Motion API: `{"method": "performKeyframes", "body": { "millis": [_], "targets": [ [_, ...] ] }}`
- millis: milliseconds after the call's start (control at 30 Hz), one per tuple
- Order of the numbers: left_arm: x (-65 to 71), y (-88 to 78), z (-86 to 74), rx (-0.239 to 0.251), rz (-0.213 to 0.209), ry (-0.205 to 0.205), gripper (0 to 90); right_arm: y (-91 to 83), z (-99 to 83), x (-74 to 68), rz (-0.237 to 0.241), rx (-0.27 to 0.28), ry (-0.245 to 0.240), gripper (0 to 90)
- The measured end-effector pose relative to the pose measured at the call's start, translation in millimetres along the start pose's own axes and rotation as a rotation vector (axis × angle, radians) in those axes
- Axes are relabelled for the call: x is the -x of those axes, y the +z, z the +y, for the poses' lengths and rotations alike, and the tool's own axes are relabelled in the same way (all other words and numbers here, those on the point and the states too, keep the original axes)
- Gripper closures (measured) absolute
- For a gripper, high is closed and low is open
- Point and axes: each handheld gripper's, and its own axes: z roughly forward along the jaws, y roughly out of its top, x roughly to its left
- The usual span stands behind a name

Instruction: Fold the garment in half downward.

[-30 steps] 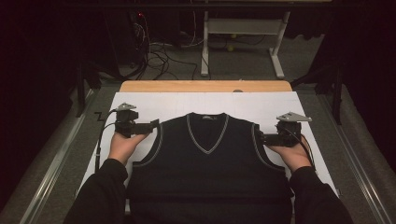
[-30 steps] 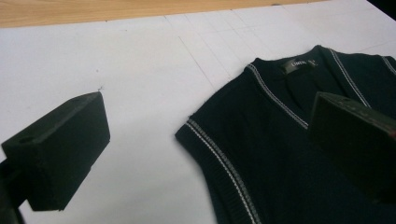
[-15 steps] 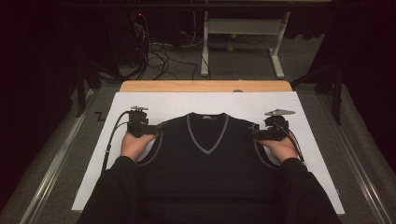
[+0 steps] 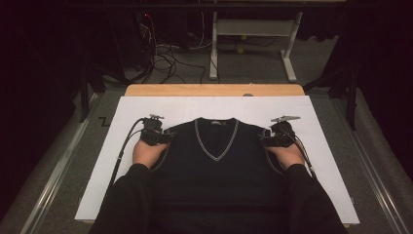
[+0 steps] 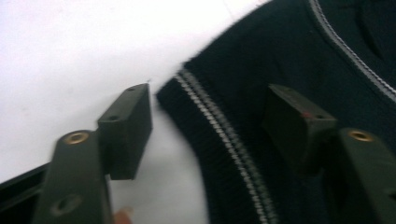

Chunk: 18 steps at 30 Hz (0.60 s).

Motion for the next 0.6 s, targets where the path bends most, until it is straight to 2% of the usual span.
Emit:
{"method": "performKeyframes", "body": {
  "millis": [100,167,200,300,433,533,600],
  "targets": [
    [8.9,1.8,0.7,-0.009,0.036,0.016,34.4,-0.6,0.6,-3.5,0.006,0.003,-0.005,32.8],
    [11.5,2.1,0.4,-0.008,0.05,0.011,35.9,-1.1,0.9,-5.9,0.006,0.006,0.004,40.5],
    [11.9,1.6,0.5,-0.009,0.054,0.007,39.5,-1.2,1.0,-7.2,0.003,0.009,0.003,43.6],
    [12.0,0.7,0.0,-0.007,0.047,0.003,48.3,-1.8,1.3,-10.6,0.0,0.01,-0.004,54.9],
    [12.9,0.6,-3.3,0.014,0.03,-0.003,57.7,-3.0,1.5,-16.3,0.027,0.007,-0.018,73.4],
    [14.0,-0.1,-4.3,0.015,0.01,0.008,68.7,-4.0,1.7,-20.8,0.026,0.001,-0.042,78.4],
    [14.1,-0.8,-3.9,0.011,-0.001,0.005,69.6,-4.4,1.9,-20.6,0.025,0.001,-0.047,78.5]
  ]
}}
